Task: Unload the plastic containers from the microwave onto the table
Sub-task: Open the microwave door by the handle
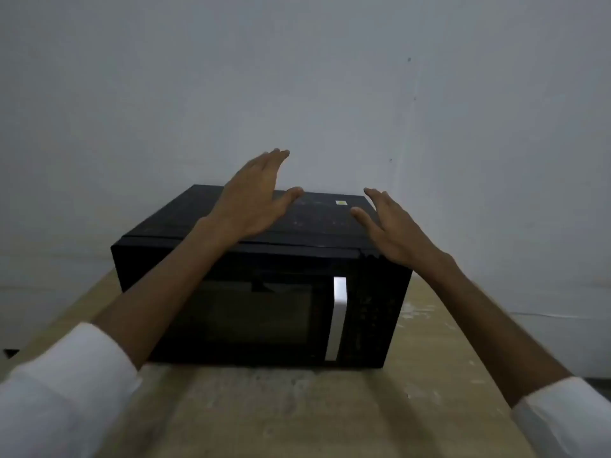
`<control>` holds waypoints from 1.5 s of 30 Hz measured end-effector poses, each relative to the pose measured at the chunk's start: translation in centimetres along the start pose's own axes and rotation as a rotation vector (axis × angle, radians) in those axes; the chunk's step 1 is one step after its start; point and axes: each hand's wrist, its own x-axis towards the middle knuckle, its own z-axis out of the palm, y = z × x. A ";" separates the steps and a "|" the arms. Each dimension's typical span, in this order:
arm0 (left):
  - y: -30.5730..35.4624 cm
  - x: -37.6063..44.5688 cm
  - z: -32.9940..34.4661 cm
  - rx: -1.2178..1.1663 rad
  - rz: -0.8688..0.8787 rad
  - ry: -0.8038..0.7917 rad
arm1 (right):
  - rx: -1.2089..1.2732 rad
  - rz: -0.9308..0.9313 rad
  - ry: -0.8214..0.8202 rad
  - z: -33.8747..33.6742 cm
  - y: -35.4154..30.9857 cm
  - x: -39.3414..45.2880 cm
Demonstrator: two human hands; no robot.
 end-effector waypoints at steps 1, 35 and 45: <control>0.3 -1.0 0.5 -0.052 0.011 0.051 | 0.006 -0.015 0.022 0.2 0.2 -0.7; 12.0 -14.1 20.6 -0.659 -0.567 0.349 | -0.037 -0.196 0.398 5.4 4.8 -6.9; 12.1 -13.7 20.9 -0.660 -0.588 0.377 | -0.024 -0.208 0.416 5.6 5.0 -6.9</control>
